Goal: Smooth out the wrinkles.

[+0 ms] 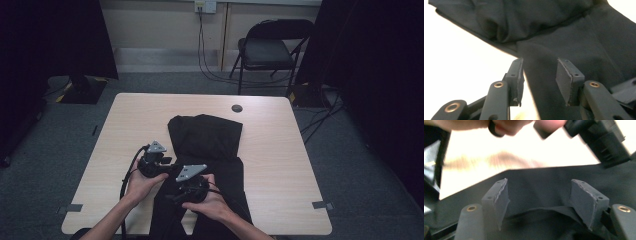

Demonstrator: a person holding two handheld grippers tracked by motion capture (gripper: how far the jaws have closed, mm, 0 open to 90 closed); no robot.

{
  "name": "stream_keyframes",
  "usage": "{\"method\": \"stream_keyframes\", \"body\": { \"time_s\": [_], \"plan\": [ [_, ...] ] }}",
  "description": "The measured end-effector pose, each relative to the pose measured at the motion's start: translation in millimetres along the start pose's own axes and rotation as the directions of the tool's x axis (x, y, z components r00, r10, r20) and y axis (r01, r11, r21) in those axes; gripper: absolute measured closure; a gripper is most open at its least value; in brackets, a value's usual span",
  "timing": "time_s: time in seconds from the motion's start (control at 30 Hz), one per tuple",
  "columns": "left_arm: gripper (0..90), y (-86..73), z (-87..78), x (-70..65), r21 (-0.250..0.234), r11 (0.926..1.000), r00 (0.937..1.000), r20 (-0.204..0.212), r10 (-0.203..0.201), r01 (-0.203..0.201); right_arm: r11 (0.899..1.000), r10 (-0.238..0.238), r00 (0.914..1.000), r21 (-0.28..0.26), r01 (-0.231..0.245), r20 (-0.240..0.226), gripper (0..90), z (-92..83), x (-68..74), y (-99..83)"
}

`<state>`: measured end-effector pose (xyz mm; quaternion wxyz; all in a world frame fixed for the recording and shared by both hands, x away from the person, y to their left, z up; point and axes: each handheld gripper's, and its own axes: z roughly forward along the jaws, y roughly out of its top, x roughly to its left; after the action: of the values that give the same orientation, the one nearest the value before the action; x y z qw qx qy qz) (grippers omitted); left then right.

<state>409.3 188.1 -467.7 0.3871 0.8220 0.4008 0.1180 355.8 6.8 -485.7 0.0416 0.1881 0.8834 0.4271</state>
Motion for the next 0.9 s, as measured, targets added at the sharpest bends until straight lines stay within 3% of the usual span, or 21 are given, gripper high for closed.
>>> {"method": "stream_keyframes", "body": {
  "time_s": [0.13, 0.2, 0.27, 0.3, 0.43, 0.53, 0.6, 0.7, 0.9],
  "plan": [
    [57.6, 0.7, -4.0, 1.4, -0.013, 0.9999, 1.0, -0.002, 0.003, -0.003, 0.996, -0.044, 0.999, 0.078, 0.044, 0.009, 27.5, 12.6, 4.9, -5.0],
    [57.6, 0.9, -4.4, 2.0, -0.015, 0.9999, 1.0, -0.001, 0.002, -0.003, 0.994, -0.065, 0.997, 0.087, 0.061, 0.042, 28.7, 14.3, 7.0, -5.6],
    [57.6, 0.7, -3.6, 2.2, -0.013, 0.9999, 1.0, -0.006, 0.003, -0.003, 0.993, -0.082, 0.9955, 0.091, 0.078, 0.046, 32.0, 14.9, 6.5, -4.7],
    [57.6, 0.4, -3.5, 1.8, -0.012, 0.9999, 1.0, -0.009, -0.003, 0.002, 0.993, -0.078, 0.9957, 0.089, 0.073, 0.05, 38.4, 14.4, 6.1, -4.6],
    [56.8, 2.0, -7.8, 3.2, -0.04, 0.9991, 0.9998, -0.018, -0.013, 0.013, 0.995, -0.073, 0.9938, 0.073, 0.067, 0.083, 83.0, 12.4, 3.4, -3.3],
    [54.9, 2.1, -13.1, 6.6, -0.071, 0.9968, 0.9989, -0.027, -0.038, 0.036, 0.998, -0.02, 0.9965, 0.054, 0.016, 0.082, 86.7, 10.1, -1.5, -2.7],
    [53.4, 1.6, -16.0, 10.0, -0.089, 0.9945, 0.9977, -0.035, -0.058, 0.054, 1.0, -0.006, 0.9971, 0.017, 0.004, 0.076, 87.0, 0.0, -3.7, 2.2],
    [51.9, 0.0, -18.8, 15.7, -0.111, 0.9888, 0.9936, -0.04, -0.105, 0.1, 0.997, 0.032, 0.9969, -0.07, -0.027, 0.072, 87.2, -28.8, -9.8, 14.2],
    [51.2, -0.4, -20.5, 15.3, -0.112, 0.9882, 0.9919, -0.062, -0.111, 0.104, 0.975, 0.107, 0.9881, -0.208, -0.082, 0.111, 87.2, -95.4, -35.8, 23.1]
  ]
}}
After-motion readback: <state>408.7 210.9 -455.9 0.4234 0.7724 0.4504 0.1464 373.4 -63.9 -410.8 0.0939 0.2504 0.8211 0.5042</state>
